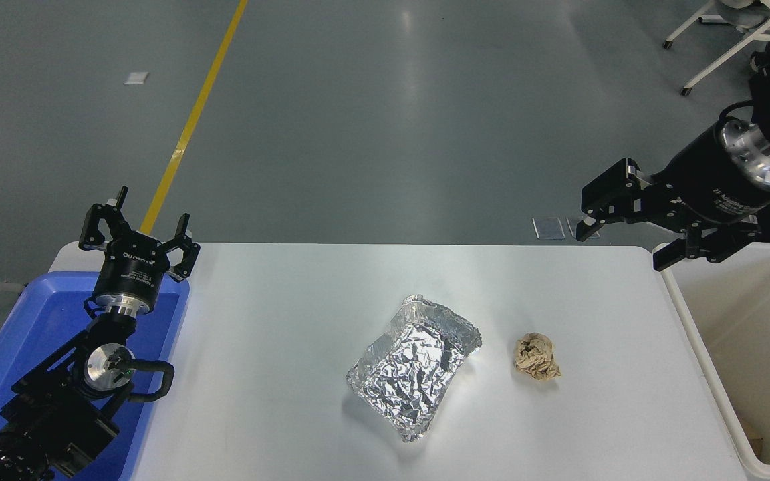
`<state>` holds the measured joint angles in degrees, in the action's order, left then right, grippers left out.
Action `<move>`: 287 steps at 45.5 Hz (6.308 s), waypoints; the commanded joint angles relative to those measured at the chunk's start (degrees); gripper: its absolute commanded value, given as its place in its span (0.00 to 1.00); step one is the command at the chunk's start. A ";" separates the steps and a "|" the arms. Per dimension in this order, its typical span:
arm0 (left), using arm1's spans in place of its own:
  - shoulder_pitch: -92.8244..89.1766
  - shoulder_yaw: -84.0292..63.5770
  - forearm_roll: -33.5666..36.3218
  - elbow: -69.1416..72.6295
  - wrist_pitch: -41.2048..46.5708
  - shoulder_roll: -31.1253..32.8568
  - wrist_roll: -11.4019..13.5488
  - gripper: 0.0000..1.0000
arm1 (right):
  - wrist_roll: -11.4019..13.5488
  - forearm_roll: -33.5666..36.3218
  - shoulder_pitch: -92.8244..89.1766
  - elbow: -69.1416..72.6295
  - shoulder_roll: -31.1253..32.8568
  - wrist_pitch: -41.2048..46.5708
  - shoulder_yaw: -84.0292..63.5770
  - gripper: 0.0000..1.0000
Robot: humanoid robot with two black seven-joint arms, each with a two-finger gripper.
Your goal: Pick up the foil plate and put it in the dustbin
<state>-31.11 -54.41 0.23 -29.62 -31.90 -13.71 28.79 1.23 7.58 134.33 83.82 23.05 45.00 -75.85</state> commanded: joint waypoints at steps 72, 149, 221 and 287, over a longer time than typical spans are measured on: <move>0.00 0.09 0.04 0.00 0.00 0.00 -0.05 0.98 | -0.09 1.74 -1.35 -1.20 -0.19 0.00 0.17 1.00; -0.09 0.09 0.04 0.00 0.00 0.00 -0.05 0.98 | -0.09 2.00 -53.29 -13.15 -12.94 -41.39 27.33 1.00; 0.00 0.09 0.04 0.00 0.00 0.00 -0.05 0.98 | -0.44 -7.22 -67.62 -16.32 -18.92 -64.16 37.70 0.36; -0.09 0.09 0.04 0.00 0.00 0.00 -0.05 0.98 | -0.09 -7.93 -47.50 -9.11 -7.06 -54.50 30.14 0.00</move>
<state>-31.21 -54.30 0.27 -29.62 -31.90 -13.71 28.74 1.03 -0.45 76.66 71.34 8.69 -16.20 -43.91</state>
